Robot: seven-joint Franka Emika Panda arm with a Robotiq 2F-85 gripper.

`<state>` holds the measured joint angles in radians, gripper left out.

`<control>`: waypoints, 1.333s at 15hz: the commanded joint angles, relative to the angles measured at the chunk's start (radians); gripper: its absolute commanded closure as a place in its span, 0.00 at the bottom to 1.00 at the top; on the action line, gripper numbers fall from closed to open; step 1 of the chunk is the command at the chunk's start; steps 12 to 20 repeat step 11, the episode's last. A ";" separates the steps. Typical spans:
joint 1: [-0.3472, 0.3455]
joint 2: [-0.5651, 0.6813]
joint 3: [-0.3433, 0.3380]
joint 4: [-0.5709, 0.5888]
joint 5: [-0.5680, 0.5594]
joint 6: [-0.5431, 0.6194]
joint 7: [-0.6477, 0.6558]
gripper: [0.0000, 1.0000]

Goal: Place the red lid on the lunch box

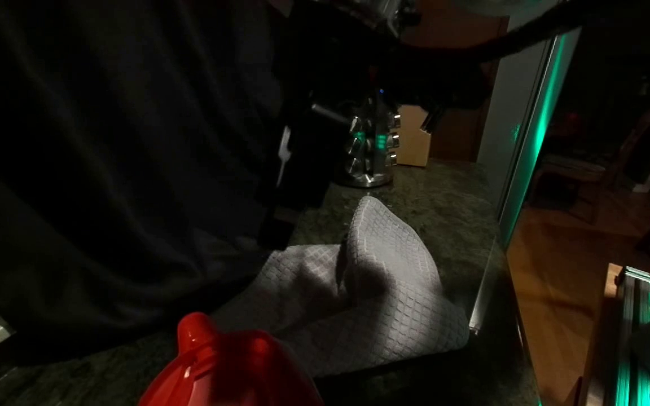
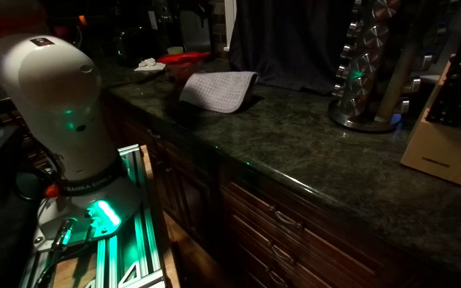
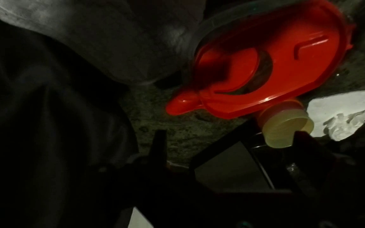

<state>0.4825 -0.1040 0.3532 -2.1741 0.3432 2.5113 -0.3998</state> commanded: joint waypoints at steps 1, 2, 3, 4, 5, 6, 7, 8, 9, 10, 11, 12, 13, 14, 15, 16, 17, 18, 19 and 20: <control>-0.003 -0.173 -0.077 -0.076 0.205 -0.257 -0.158 0.00; -0.012 -0.211 -0.107 -0.073 0.232 -0.334 -0.175 0.00; -0.016 -0.114 -0.063 -0.020 0.151 -0.233 -0.120 0.00; -0.017 -0.149 -0.086 -0.025 0.181 -0.292 -0.140 0.00; -0.018 -0.173 -0.100 -0.030 0.195 -0.320 -0.149 0.00; -0.018 -0.189 -0.106 -0.036 0.200 -0.327 -0.151 0.00; -0.017 -0.195 -0.106 -0.041 0.202 -0.327 -0.150 0.00; -0.016 -0.195 -0.104 -0.045 0.203 -0.327 -0.150 0.00; -0.015 -0.194 -0.103 -0.049 0.204 -0.326 -0.151 0.00; -0.015 -0.194 -0.103 -0.051 0.204 -0.326 -0.151 0.00; -0.015 -0.194 -0.103 -0.051 0.205 -0.326 -0.151 0.00; -0.015 -0.194 -0.103 -0.051 0.205 -0.326 -0.151 0.00; -0.015 -0.194 -0.103 -0.051 0.205 -0.326 -0.151 0.00; -0.015 -0.194 -0.103 -0.051 0.205 -0.326 -0.151 0.00; -0.015 -0.194 -0.103 -0.051 0.205 -0.326 -0.151 0.00; -0.015 -0.194 -0.103 -0.051 0.205 -0.326 -0.151 0.00; -0.015 -0.194 -0.103 -0.051 0.205 -0.326 -0.151 0.00; -0.015 -0.194 -0.103 -0.051 0.205 -0.326 -0.151 0.00; -0.015 -0.194 -0.103 -0.051 0.205 -0.326 -0.151 0.00; -0.015 -0.194 -0.103 -0.051 0.205 -0.326 -0.151 0.00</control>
